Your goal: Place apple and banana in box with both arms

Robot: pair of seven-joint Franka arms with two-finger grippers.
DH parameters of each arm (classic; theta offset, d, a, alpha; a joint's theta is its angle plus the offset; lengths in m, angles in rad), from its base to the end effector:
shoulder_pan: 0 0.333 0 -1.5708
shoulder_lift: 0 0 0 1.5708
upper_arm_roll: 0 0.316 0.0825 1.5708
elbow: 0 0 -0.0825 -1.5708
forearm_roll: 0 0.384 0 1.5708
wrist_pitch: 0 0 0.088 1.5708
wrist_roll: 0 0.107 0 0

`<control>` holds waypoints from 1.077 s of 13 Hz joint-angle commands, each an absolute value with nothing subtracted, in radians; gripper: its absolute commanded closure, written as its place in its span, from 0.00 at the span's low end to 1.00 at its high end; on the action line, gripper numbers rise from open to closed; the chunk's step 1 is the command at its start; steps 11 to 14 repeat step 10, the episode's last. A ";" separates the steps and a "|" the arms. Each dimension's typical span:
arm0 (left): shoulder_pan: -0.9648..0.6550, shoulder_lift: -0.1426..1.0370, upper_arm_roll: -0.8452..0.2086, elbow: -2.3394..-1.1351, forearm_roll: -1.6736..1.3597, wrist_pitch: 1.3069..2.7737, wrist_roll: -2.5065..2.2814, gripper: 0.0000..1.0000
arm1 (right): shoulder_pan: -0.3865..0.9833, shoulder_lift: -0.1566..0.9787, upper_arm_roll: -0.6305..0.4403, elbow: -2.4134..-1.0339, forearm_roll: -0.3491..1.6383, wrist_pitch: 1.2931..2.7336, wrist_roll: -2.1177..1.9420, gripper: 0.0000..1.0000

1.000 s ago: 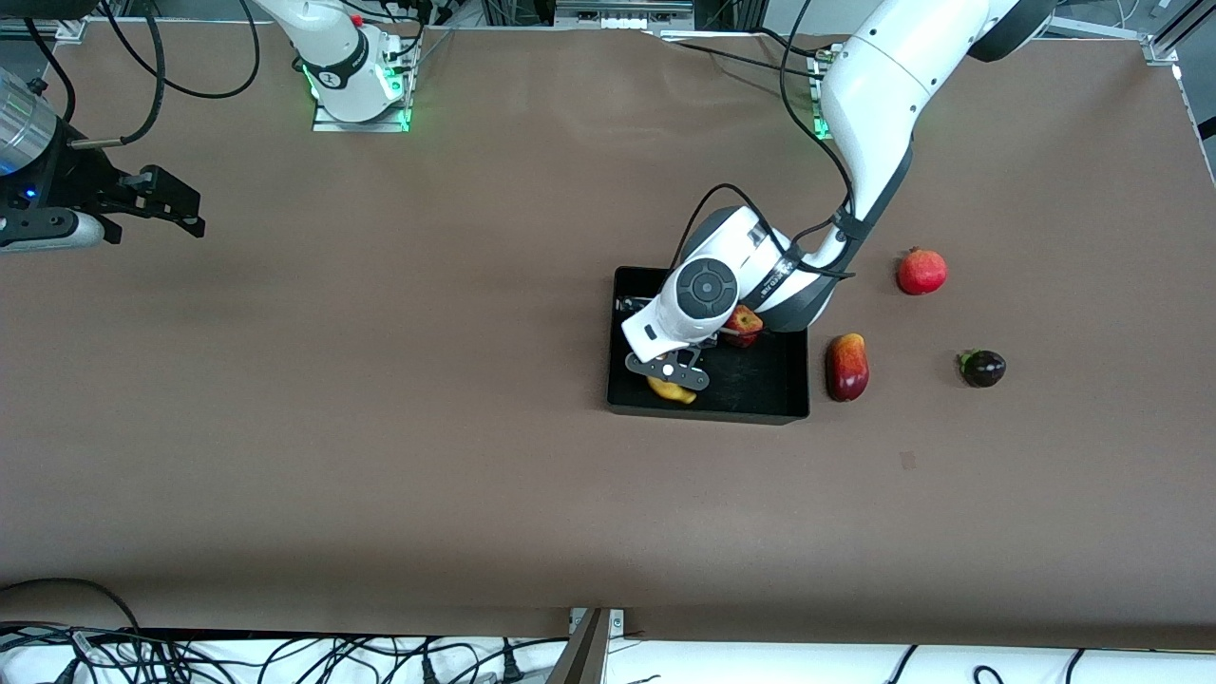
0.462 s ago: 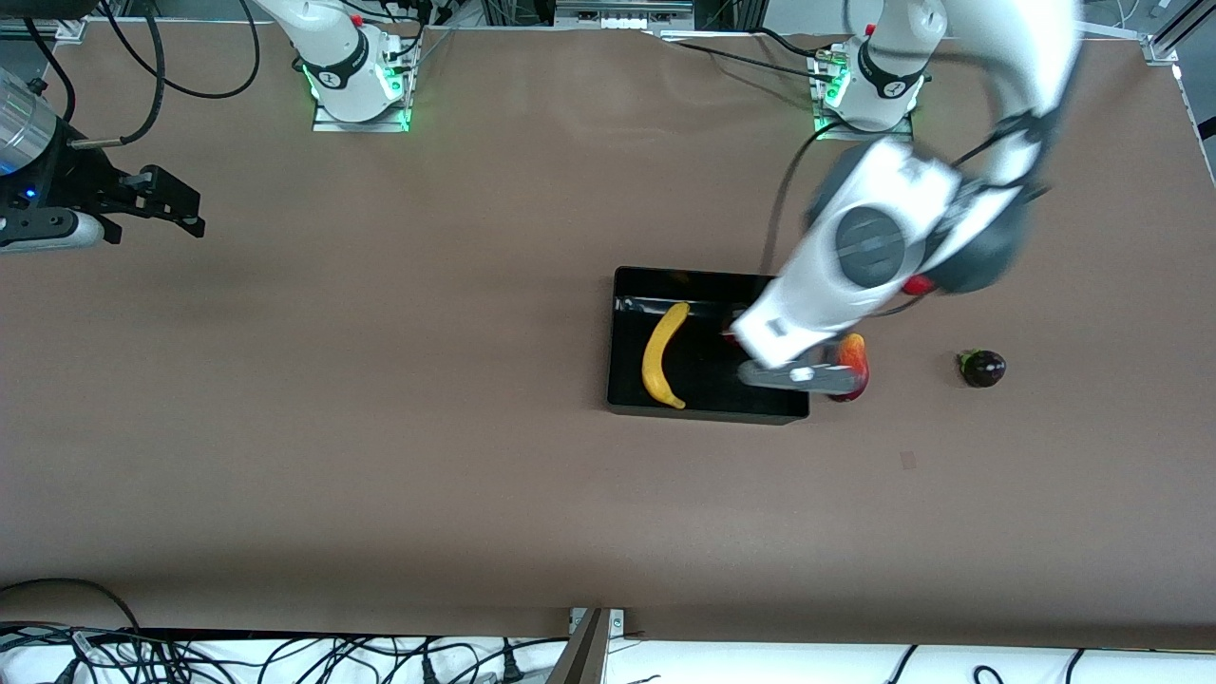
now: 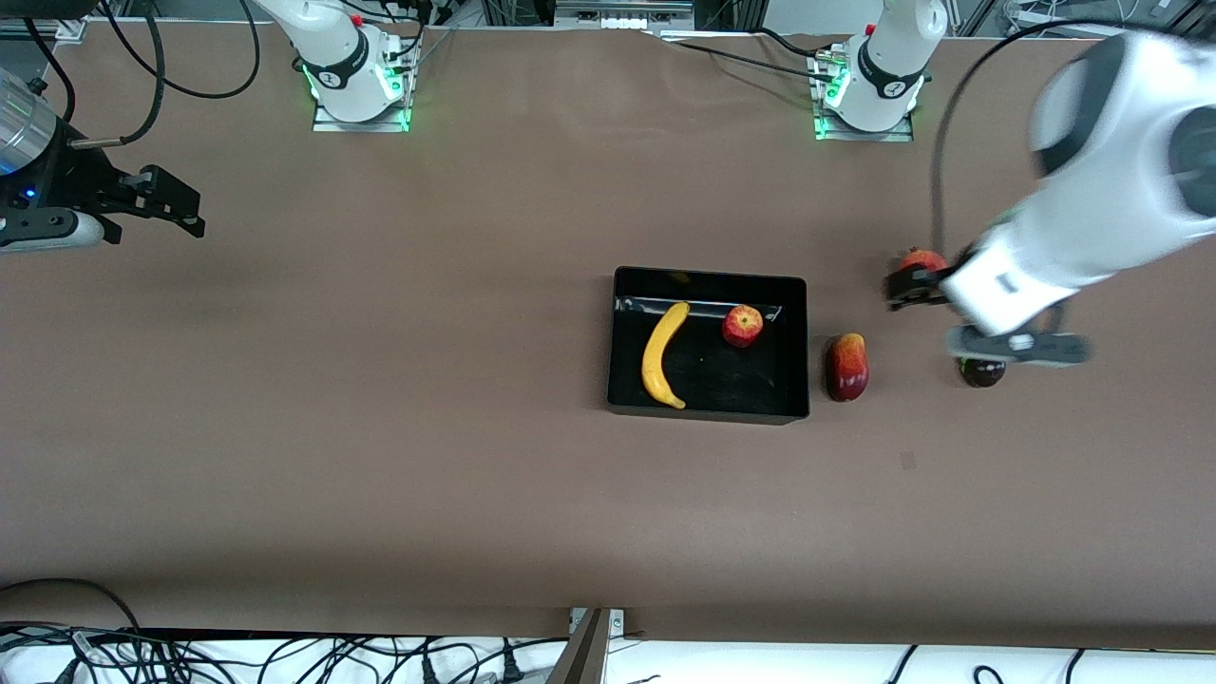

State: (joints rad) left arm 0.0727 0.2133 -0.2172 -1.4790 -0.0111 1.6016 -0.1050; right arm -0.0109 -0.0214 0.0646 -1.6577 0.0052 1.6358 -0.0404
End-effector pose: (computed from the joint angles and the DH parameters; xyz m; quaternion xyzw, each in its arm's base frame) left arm 0.6108 -0.0772 0.5480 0.9985 -0.0179 -0.0460 0.0229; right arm 0.5514 0.0305 0.6008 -0.9989 -0.0469 0.0003 0.0019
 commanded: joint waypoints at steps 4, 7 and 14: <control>-0.043 -0.021 -0.011 -1.718 -0.035 1.641 -0.026 0.00 | -0.023 -0.026 0.077 -1.652 -0.006 1.632 -0.040 0.00; -0.052 -0.026 -0.011 -1.721 -0.008 1.641 -0.034 0.00 | -0.023 -0.026 0.077 -1.652 -0.006 1.632 -0.040 0.00; -0.052 -0.025 -0.011 -1.720 -0.006 1.641 -0.034 0.00 | -0.023 -0.026 0.077 -1.652 -0.006 1.632 -0.040 0.00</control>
